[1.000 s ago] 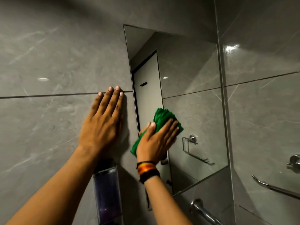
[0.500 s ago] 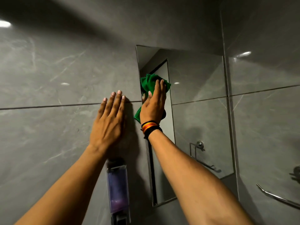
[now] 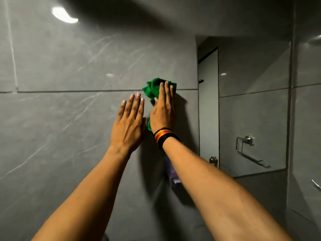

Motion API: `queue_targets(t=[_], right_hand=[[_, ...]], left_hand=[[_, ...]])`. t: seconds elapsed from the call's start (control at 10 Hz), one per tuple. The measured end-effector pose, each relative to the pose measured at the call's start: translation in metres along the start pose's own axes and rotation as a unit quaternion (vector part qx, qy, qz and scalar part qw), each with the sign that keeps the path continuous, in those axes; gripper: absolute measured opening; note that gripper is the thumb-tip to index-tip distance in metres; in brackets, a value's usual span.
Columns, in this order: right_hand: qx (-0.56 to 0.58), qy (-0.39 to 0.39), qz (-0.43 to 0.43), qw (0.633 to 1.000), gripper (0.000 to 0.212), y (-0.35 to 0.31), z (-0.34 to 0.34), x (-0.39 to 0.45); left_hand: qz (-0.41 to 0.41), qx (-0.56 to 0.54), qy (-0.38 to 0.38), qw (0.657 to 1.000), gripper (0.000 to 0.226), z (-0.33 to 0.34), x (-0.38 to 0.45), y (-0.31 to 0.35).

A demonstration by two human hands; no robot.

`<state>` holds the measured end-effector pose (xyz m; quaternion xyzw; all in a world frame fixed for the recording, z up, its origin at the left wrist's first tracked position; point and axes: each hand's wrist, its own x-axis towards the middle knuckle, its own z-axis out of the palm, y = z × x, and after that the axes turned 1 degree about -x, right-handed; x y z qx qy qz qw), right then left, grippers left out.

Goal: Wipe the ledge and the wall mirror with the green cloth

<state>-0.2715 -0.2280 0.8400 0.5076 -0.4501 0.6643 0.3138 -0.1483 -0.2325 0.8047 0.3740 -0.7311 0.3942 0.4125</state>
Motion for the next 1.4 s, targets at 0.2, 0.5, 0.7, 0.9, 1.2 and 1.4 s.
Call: queue_targets(t=[0.2, 0.5, 0.7, 0.9, 1.2, 1.4], right_hand=[[-0.041, -0.079, 0.043, 0.995, 0.061, 0.001, -0.016, -0.128], [-0.088, -0.255, 0.126, 0.955, 0.059, 0.032, -0.052, -0.400], [-0.104, -0.402, 0.226, 0.881, 0.061, 0.051, -0.105, -0.620], [-0.111, -0.496, 0.285, 0.813, 0.059, 0.051, -0.166, -0.799], [-0.134, -0.643, 0.294, 0.694, 0.061, 0.053, -0.220, -0.940], [-0.151, -0.653, 0.218, 0.710, 0.065, 0.045, -0.221, -0.898]], left_hand=[[-0.005, -0.062, -0.090, 0.994, 0.064, 0.016, -0.118, 0.015], [-0.035, -0.114, -0.307, 0.944, 0.066, 0.058, -0.370, 0.068], [-0.061, -0.141, -0.420, 0.894, 0.063, 0.074, -0.582, 0.129], [-0.099, -0.147, -0.527, 0.831, 0.063, 0.065, -0.755, 0.186], [-0.113, -0.135, -0.646, 0.743, 0.062, 0.045, -0.884, 0.222], [-0.144, -0.142, -0.589, 0.782, 0.063, 0.043, -0.858, 0.216]])
